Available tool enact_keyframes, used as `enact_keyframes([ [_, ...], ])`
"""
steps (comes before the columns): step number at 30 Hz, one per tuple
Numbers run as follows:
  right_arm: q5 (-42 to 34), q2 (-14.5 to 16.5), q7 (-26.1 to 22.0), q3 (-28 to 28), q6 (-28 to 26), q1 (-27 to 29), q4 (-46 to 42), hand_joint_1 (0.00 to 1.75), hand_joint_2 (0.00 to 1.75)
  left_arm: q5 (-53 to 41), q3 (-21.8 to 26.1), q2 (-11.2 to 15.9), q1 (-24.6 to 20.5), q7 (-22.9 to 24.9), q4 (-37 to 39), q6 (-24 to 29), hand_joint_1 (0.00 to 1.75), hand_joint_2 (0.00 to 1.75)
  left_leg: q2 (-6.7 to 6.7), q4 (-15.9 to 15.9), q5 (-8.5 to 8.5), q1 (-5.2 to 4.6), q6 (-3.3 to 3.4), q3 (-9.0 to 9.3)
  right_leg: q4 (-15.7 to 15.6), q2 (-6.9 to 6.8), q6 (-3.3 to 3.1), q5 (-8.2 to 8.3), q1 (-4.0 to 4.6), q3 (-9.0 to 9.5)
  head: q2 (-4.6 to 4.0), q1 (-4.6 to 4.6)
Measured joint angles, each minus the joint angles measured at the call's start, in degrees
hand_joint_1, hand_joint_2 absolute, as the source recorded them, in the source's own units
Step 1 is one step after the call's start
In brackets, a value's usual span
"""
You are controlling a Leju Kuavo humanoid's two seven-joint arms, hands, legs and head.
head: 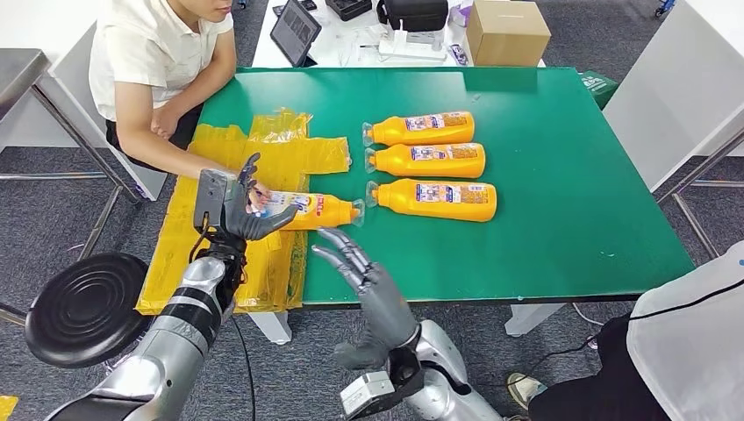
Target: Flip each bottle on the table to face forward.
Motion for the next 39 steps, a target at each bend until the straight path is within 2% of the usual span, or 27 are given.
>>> enact_keyframes([
  [3, 4.66, -3.02, 1.50, -6.95, -5.49, 3.77, 0.01, 0.00, 1.75, 0.78, -0.57, 1.34, 5.39, 0.42, -7.88, 1.95, 0.00, 1.75, 0.00, 0.00, -0.03, -0.03, 0.01, -0.03, -0.03, 0.00, 0.01, -0.01, -0.02, -0.01, 0.00, 0.01],
  [8, 9.57, -7.18, 2.86, -19.20, -7.92, 10.42, 0.01, 0.00, 1.75, -0.59, -1.43, 3.74, 14.71, 0.71, -20.36, 4.44, 0.00, 1.75, -0.02, 0.00, -0.11, -0.03, 0.01, -0.06, -0.07, -0.01, 0.01, -0.05, -0.02, -0.04, 0.00, 0.00],
  [12, 13.96, -9.93, 5.28, -26.91, -8.96, 13.88, 0.19, 0.00, 1.75, -2.40, -1.73, 4.79, 19.80, 0.54, -27.62, 5.91, 0.00, 1.75, -0.01, 0.00, -0.13, -0.03, 0.00, -0.07, -0.09, 0.00, 0.01, -0.05, -0.02, -0.06, 0.00, -0.01],
  [17, 18.19, -12.72, 6.57, -34.10, -10.45, 14.52, 2.04, 0.00, 1.75, -2.69, -2.03, 5.01, 22.23, 0.49, -32.54, 6.13, 0.00, 1.75, -0.01, 0.00, -0.10, -0.03, 0.02, -0.05, -0.09, 0.00, 0.02, -0.03, -0.02, -0.04, 0.00, -0.01],
  [21, 19.83, -14.37, 6.83, -38.14, -9.74, 12.75, 5.84, 0.00, 1.75, -2.69, -3.35, 5.01, 23.07, 0.48, -34.36, 6.50, 0.00, 1.75, 0.01, 0.00, -0.06, -0.04, 0.07, -0.05, -0.09, 0.00, 0.03, 0.00, -0.02, -0.02, 0.00, 0.00],
  [28, 21.75, -15.22, 6.62, -38.73, -7.18, 5.11, 14.81, 0.00, 1.75, -2.10, -6.76, 4.37, 23.12, 0.28, -34.41, 6.51, 0.00, 1.75, 0.05, 0.00, -0.04, -0.03, 0.07, -0.02, -0.07, 0.01, 0.02, 0.02, -0.01, -0.03, 0.00, -0.02],
  [39, 23.79, -14.33, 9.44, -33.41, -4.52, -7.36, 27.00, 0.00, 1.75, -2.01, -10.42, 2.63, 21.65, 0.11, -32.52, 6.61, 0.00, 1.75, 0.03, 0.00, -0.01, -0.03, 0.05, -0.03, -0.04, 0.01, 0.02, 0.02, -0.01, -0.02, 0.00, -0.01],
])
